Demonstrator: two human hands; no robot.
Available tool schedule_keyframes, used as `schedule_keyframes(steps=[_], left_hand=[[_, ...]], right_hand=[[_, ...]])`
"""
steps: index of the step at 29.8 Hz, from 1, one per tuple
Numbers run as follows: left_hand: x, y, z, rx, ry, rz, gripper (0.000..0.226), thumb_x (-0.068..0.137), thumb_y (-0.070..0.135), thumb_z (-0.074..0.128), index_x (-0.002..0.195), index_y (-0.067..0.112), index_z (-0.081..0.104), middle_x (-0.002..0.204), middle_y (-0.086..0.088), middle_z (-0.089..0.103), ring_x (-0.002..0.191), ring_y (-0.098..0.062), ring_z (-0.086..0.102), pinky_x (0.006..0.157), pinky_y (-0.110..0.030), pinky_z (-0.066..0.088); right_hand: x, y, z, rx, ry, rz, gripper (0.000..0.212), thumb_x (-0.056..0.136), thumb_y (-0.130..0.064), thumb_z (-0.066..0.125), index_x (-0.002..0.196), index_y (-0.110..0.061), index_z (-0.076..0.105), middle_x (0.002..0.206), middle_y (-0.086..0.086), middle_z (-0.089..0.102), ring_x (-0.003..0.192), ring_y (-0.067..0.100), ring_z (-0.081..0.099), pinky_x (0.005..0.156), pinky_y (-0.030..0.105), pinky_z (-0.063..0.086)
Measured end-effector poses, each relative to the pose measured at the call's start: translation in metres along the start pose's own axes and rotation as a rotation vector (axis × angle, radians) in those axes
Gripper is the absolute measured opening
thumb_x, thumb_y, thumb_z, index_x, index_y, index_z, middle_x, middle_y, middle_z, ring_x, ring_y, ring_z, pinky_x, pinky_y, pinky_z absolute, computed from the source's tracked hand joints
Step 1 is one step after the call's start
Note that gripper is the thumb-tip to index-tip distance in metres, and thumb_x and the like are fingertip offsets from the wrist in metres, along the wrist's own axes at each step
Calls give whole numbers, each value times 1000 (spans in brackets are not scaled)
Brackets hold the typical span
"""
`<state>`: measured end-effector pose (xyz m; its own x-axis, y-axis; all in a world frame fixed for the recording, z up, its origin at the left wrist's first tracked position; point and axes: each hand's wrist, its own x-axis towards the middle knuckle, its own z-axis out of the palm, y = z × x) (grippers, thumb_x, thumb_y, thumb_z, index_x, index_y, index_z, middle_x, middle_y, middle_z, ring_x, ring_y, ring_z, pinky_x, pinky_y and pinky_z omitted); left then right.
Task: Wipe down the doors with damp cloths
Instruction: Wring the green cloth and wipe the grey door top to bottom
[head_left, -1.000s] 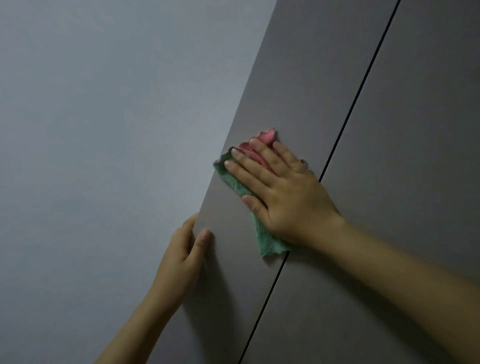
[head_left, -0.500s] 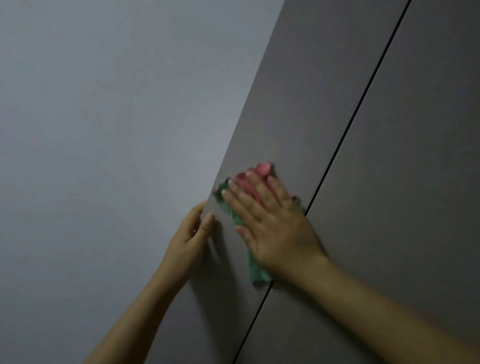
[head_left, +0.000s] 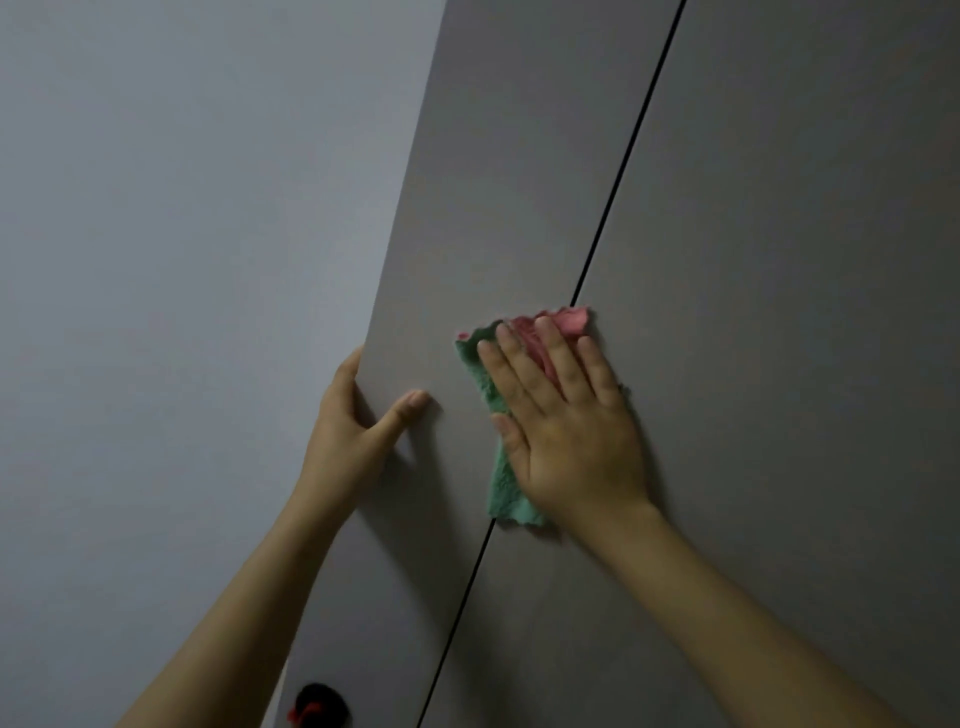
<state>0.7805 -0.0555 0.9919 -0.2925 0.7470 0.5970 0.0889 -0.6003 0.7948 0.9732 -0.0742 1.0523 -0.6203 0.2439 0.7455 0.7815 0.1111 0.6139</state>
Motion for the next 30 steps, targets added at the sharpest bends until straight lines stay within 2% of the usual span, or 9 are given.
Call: schedule_keyframes(steps=[4, 7, 10, 13, 17, 21, 26, 28, 30], left_hand=[[-5, -3, 7, 121, 87, 27, 78, 81, 41, 65, 146, 20, 30, 143, -4, 41, 130, -11, 39, 108, -25, 31], [-14, 3, 20, 325, 180, 50, 80, 91, 35, 57, 152, 21, 8, 157, -7, 15, 143, -18, 14, 116, -37, 12], [-24, 18, 33, 504, 189, 212, 70, 96, 41, 47, 151, 25, 5, 159, -4, -3, 146, -19, -3, 115, -42, -2], [-30, 32, 48, 549, 141, 367, 60, 95, 36, 42, 150, 23, 18, 154, 4, -1, 145, -16, -3, 116, -43, -3], [-36, 39, 70, 505, 39, 500, 56, 95, 20, 49, 146, 18, 27, 153, -1, 8, 144, -18, 3, 116, -41, 2], [-45, 45, 95, 515, 33, 552, 51, 96, 18, 49, 145, 16, 34, 155, -10, 20, 144, -22, 8, 116, -45, 5], [-51, 51, 114, 552, 38, 562, 52, 96, 25, 51, 145, 15, 37, 155, -15, 22, 144, -28, 12, 118, -46, 5], [-51, 52, 115, 566, 47, 544, 54, 96, 33, 49, 145, 16, 37, 155, -15, 22, 145, -29, 12, 118, -46, 5], [-52, 54, 118, 568, 47, 524, 58, 94, 40, 49, 146, 17, 35, 156, -13, 19, 145, -29, 10, 118, -46, 3]], right_hand=[[-15, 31, -6, -59, 126, 349, 51, 99, -34, 36, 147, -15, 32, 153, 3, 27, 142, 30, 23, 117, 47, 14], [-10, 7, -3, -48, 213, 633, 51, 100, -32, 34, 147, -14, 30, 153, 7, 27, 141, 34, 23, 116, 49, 14], [-26, -24, 4, -17, 130, 414, 51, 98, -33, 36, 145, -14, 33, 151, 5, 28, 140, 33, 22, 115, 49, 15], [-63, 1, 1, -5, 32, 132, 51, 96, -34, 38, 144, -18, 35, 149, 0, 31, 140, 29, 26, 115, 46, 14], [-88, 67, -14, -95, 76, 361, 52, 99, -31, 35, 148, -16, 27, 152, 5, 25, 140, 33, 22, 117, 47, 11], [-76, 47, -15, -127, 138, 690, 53, 100, -32, 28, 149, -13, 23, 153, 7, 17, 141, 38, 21, 116, 48, 11], [-105, 65, -17, -83, 19, 309, 51, 98, -33, 31, 145, -15, 27, 151, 5, 22, 140, 33, 21, 116, 46, 11], [-117, 89, -23, -126, 15, 376, 52, 99, -33, 28, 146, -12, 25, 151, 7, 22, 140, 33, 22, 116, 48, 13], [-112, 88, -24, -175, 76, 603, 53, 99, -32, 27, 147, -8, 24, 152, 11, 23, 141, 37, 23, 116, 49, 15]])
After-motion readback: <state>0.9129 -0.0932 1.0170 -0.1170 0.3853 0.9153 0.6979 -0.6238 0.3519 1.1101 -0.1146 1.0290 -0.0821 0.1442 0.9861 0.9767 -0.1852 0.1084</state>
